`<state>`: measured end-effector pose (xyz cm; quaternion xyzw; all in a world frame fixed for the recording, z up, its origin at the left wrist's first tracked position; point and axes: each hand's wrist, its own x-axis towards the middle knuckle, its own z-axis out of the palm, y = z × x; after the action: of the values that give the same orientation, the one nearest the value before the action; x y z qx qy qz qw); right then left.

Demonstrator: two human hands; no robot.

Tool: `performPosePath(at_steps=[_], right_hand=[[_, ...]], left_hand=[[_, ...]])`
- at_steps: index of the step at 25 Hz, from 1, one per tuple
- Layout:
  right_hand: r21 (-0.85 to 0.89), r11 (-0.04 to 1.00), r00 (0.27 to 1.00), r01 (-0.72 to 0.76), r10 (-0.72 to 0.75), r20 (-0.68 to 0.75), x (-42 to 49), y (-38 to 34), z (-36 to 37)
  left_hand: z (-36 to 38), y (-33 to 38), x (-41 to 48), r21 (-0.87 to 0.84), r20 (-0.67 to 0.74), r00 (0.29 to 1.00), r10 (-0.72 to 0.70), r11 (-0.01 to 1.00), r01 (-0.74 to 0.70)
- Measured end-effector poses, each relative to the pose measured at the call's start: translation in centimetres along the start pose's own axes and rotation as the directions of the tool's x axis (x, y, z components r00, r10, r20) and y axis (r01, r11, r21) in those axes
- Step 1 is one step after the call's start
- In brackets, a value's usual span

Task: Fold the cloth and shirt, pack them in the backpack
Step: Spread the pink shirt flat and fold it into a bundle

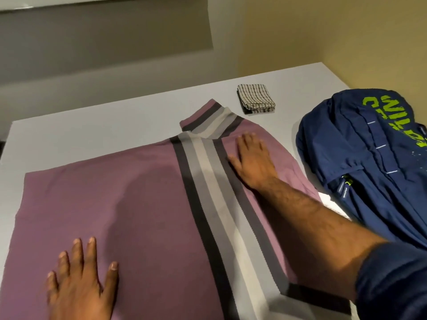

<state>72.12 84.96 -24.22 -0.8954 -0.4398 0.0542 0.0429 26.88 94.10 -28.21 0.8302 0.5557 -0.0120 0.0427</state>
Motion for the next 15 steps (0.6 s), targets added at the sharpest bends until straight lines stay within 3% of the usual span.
performPosePath(at_steps=[1, 2, 4, 5, 6, 7, 8, 9, 11, 13, 15], right_hand=[[-0.01, 0.992, 0.99, 0.125, -0.124, 0.064, -0.3, -0.5, 0.1], [-0.011, 0.993, 0.988, 0.121, -0.119, 0.096, -0.3, -0.5, 0.0], [0.023, 0.977, 0.977, -0.214, 0.213, 0.03, 0.3, 0.0, -0.3], [0.036, 0.952, 0.952, -0.304, 0.304, 0.024, -0.1, -0.8, -0.7], [0.062, 0.973, 0.975, -0.223, 0.221, 0.029, -0.9, -3.0, -0.5], [0.091, 0.995, 0.999, -0.029, 0.026, 0.034, -2.1, -5.7, -0.3], [0.137, 0.975, 0.983, 0.175, -0.182, 0.033, -3.8, -8.8, 0.4], [0.17, 0.941, 0.951, 0.292, -0.304, 0.052, -5.6, -11.7, 0.7], [0.154, 0.92, 0.92, 0.361, -0.378, 0.103, -7.0, -15.0, 1.8], [0.108, 0.931, 0.923, 0.349, -0.361, 0.13, -7.1, -16.0, 2.6], [0.056, 0.927, 0.914, 0.372, -0.376, 0.156, -7.4, -15.5, 3.1]], left_hand=[[-0.1, 0.0, -0.2, -0.003, 0.015, 1.0, -0.01, 1.0, 0.01], [-0.3, 0.3, -0.2, 0.002, 0.034, 0.999, -0.018, 1.0, 0.018], [-0.9, 0.8, -0.2, 0.001, 0.079, 0.997, -0.003, 1.0, 0.003], [-1.1, 0.9, -0.3, -0.007, 0.106, 0.994, -0.004, 1.0, 0.005], [-1.5, 0.7, -0.5, -0.002, 0.126, 0.992, -0.012, 1.0, 0.013], [-1.9, 0.8, -0.9, 0.0, 0.137, 0.99, -0.017, 1.0, 0.017], [-2.2, 1.2, -1.3, -0.023, 0.142, 0.99, -0.018, 1.0, 0.021], [-2.8, 1.7, -1.4, -0.056, 0.137, 0.99, -0.017, 0.998, 0.025], [-4.3, 3.5, -0.1, -0.118, 0.032, 0.998, 0.056, 0.992, -0.052], [-4.5, 5.9, 3.1, -0.188, -0.102, 0.974, 0.202, 0.958, -0.218], [-4.4, 8.5, 6.8, -0.271, -0.04, 0.961, 0.273, 0.923, -0.273]])
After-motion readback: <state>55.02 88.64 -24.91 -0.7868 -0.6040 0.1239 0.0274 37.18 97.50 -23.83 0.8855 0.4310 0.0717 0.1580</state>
